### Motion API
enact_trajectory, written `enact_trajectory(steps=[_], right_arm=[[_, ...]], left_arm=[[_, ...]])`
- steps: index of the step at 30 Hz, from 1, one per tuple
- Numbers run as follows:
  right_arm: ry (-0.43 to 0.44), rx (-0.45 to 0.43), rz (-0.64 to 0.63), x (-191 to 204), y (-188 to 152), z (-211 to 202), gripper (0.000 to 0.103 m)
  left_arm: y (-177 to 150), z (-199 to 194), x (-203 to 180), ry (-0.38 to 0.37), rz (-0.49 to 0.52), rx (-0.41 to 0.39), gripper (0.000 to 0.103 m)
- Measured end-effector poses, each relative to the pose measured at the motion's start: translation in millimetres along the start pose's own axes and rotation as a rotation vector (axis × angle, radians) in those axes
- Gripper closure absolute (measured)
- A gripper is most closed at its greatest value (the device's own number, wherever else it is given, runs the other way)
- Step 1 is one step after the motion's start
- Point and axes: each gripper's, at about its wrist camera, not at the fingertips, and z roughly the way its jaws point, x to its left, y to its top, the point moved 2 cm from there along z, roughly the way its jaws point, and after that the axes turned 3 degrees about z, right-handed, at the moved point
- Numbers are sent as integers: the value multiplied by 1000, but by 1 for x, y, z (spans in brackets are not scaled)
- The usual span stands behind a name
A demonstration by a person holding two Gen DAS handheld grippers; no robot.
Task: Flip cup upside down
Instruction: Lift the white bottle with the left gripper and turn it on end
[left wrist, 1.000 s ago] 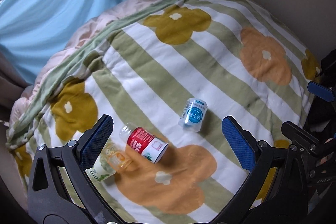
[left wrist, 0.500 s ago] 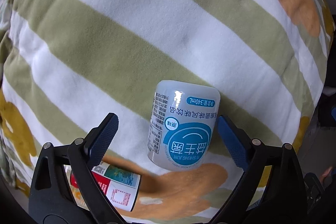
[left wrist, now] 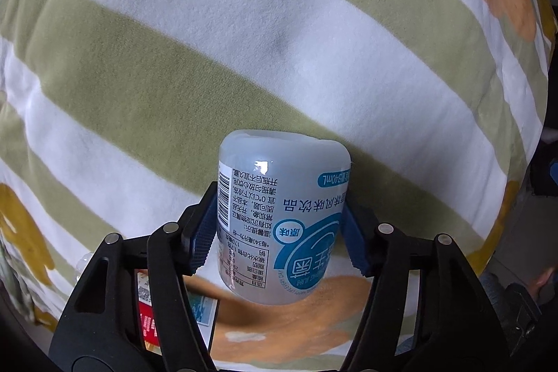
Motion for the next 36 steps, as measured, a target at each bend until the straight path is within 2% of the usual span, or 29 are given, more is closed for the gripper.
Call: enact_trajectory(steps=[5, 10, 14, 18, 24, 29, 36], right_arm=[[2, -5, -7, 2, 0, -5, 0], [3, -4, -34, 6, 1, -15, 0], [14, 8, -75, 12, 0, -25, 0], [34, 32, -127, 22, -3, -33, 0], [53, 76, -208, 40, -16, -35, 0], [60, 108, -262, 55, -26, -28, 0], [77, 135, -270, 66, -31, -21, 0]], left_arm=[[-17, -17, -4, -21, -47, -40, 44], [-63, -41, -13, -75, -153, -107, 44], [-122, -47, -18, -144, -300, -137, 44], [-174, -34, -10, -225, -520, -157, 44], [-230, -3, -18, -277, -772, -198, 44], [-251, 28, -21, -326, -874, -196, 44], [-251, 45, -25, -334, -882, -207, 44]])
